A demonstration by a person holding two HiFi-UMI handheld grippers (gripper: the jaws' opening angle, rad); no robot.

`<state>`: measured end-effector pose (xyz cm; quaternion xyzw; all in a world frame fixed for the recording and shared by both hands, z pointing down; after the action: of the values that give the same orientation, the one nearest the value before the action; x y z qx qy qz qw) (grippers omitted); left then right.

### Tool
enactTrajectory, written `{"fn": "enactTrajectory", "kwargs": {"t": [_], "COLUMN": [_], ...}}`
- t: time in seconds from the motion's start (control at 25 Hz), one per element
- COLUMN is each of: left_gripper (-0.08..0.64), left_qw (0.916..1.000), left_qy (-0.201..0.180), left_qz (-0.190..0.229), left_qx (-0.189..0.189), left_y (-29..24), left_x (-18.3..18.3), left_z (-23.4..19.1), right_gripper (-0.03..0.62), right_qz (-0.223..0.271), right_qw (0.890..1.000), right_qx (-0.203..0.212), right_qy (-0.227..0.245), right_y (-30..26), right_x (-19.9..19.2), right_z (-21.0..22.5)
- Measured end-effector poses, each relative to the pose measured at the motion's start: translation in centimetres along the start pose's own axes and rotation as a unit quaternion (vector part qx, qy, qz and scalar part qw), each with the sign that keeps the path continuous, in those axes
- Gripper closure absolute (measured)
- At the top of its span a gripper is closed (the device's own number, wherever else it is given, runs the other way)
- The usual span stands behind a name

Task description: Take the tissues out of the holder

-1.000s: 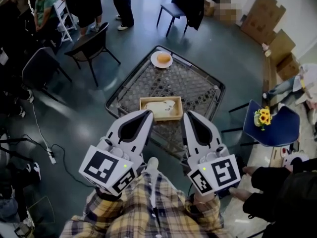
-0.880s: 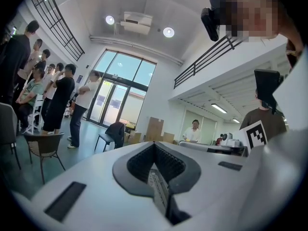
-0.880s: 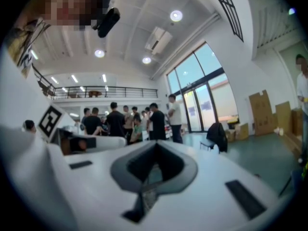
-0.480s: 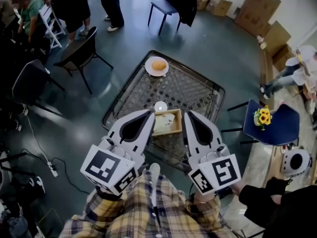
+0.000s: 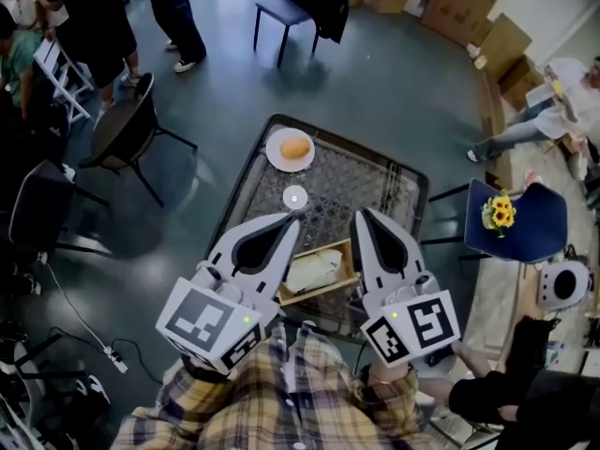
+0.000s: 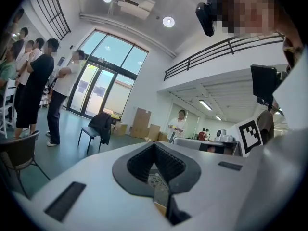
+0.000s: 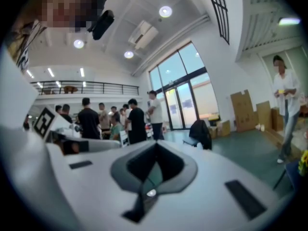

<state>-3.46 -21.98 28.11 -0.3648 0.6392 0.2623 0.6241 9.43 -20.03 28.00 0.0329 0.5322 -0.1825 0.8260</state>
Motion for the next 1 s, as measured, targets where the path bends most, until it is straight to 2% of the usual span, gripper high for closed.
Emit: {"fn": "enactTrajectory", "kwargs": {"t": [0.2, 0.44, 0.68, 1.0], "left_gripper": [0.545, 0.546, 0.546, 0.546], "left_qw": [0.9998, 0.9994, 0.9997, 0.9994], "left_qy": [0.006, 0.011, 0.015, 0.032], "left_qz": [-0.009, -0.013, -0.004, -0.011], "left_qx": [-0.017, -0.030, -0.018, 0.002], "left_y": [-1.3, -2.7, -3.2, -3.1], "left_x": [-0.5, -0.8, -0.4, -2.0], "left_z": [-2.5, -2.7, -2.9, -2.5], "right_gripper": [0.583, 0.583, 0.583, 0.581], "right_qz": [-0.008, -0.018, -0.023, -0.079], "right_qw": [1.000, 0.999, 0.999, 0.996], "right_qx": [-0.026, -0.039, -0.044, -0.042], "right_qy": [-0.005, -0.006, -0.005, -0.008], "right_y": [-1.9, -2.3, -2.1, -1.7], "right_x": [-0.6, -0.5, 0.0, -1.4], "right_z": [0.4, 1.5, 2.4, 4.1]}}
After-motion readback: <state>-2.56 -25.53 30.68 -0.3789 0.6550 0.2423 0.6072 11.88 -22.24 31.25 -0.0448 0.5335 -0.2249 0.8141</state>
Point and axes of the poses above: the fingertips, and each gripper's own axes: y backward along the fingers, z to its right, x out of its top, the point moved 4 cm from there along y, backward along the fingers, and after that the axes turned 14 degrees about -y, right-handed, at the moved point
